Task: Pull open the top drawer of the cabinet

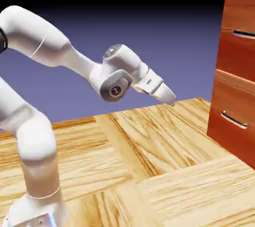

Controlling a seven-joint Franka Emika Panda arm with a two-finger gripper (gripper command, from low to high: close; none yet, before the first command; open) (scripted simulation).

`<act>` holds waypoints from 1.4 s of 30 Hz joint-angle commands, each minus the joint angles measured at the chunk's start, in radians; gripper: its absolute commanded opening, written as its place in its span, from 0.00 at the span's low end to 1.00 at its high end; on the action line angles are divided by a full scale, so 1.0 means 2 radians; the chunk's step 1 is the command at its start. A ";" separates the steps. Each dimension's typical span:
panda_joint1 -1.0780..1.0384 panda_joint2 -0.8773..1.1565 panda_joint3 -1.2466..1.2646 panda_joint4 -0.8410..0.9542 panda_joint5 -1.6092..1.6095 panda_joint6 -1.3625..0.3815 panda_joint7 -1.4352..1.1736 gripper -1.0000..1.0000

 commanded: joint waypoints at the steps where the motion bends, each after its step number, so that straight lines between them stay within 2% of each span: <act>1: -0.018 -0.006 0.011 0.012 0.020 -0.003 0.005 0.50; 42: -0.761 -0.266 0.463 0.516 0.836 -0.136 0.226 0.50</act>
